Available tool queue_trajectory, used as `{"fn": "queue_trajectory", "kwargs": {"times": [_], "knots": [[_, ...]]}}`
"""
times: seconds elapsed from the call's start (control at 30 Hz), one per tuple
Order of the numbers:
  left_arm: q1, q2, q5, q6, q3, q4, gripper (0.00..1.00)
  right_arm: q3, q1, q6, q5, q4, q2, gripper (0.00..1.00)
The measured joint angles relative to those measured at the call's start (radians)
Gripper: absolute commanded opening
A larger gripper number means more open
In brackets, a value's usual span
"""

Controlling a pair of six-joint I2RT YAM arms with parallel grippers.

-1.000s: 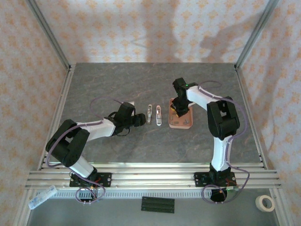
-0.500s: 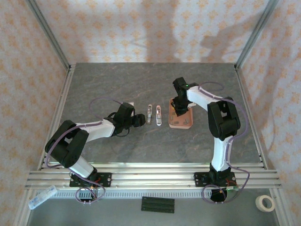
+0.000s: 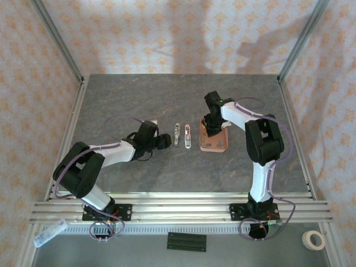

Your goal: Load the staples into the stapler

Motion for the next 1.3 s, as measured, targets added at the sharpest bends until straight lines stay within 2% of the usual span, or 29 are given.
{"fn": "queue_trajectory", "kwargs": {"times": [0.4,0.67,0.93,1.1,1.3], "knots": [[0.0,0.0,0.0,0.0,0.0,0.0,0.62,-0.034,-0.002,0.033,-0.004,0.01,0.003,0.33],[0.002,0.001,0.0,0.001,0.001,0.0,0.62,-0.035,-0.014,0.033,-0.005,0.011,0.01,0.27],[0.002,0.008,0.0,0.011,0.003,0.0,0.62,-0.035,-0.018,0.034,-0.008,0.011,0.015,0.28],[0.002,0.01,0.001,0.015,0.005,-0.001,0.62,-0.035,-0.019,0.033,-0.011,0.006,0.017,0.21],[0.002,0.01,0.0,0.017,0.01,-0.001,0.62,-0.035,-0.024,0.032,-0.02,0.0,0.017,0.19]]}}
